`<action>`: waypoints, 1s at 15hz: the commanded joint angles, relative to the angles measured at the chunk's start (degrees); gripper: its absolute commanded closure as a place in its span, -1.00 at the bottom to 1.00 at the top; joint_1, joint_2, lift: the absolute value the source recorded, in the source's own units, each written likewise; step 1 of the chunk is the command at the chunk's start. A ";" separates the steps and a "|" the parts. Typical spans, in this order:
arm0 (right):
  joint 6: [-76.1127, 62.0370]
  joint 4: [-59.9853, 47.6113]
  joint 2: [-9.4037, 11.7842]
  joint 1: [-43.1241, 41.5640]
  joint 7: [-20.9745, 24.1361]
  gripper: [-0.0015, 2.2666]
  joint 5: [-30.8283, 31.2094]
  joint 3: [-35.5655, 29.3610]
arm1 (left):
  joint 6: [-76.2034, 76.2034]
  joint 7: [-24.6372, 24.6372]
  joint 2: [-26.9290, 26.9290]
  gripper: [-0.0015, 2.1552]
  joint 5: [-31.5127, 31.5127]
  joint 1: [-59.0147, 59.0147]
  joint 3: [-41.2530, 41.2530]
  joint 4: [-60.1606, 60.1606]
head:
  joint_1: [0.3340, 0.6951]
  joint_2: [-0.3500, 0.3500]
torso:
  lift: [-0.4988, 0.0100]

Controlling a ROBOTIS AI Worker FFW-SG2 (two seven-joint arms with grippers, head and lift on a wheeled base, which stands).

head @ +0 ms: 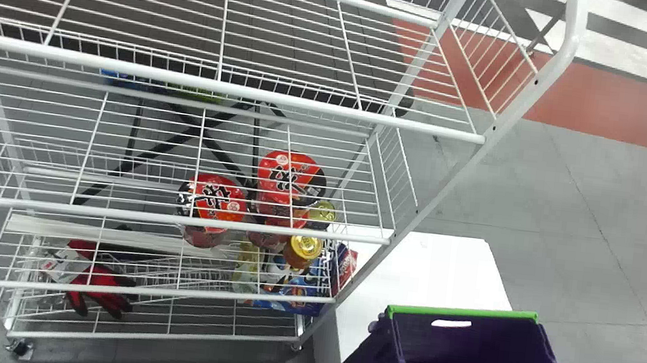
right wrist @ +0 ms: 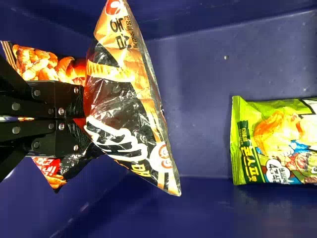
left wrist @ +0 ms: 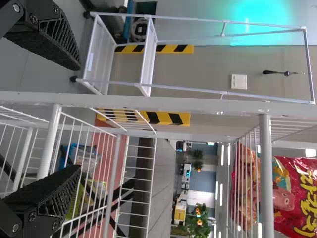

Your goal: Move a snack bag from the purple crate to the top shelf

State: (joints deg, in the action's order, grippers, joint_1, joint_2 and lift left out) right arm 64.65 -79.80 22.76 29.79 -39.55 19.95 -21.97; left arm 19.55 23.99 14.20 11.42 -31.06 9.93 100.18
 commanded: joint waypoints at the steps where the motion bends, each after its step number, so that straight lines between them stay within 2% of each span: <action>1: 0.00 0.09 0.00 0.00 0.00 0.49 0.00 0.00 | 0.00 0.00 0.13 -0.89 0.00 -0.23 -0.08 0.11 | 1.00 -1.00 | 0.03; 15: -2.28 -0.79 -1.31 0.27 -0.26 0.49 -0.17 0.00 | 0.18 0.00 0.75 -0.89 0.62 -1.90 -1.66 2.13 | 1.00 -1.00 | 0.25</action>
State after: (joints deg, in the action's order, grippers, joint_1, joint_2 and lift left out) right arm 62.85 -80.55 21.50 30.06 -39.81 19.77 -22.05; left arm 19.73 23.99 15.08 12.04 -32.47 8.50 101.83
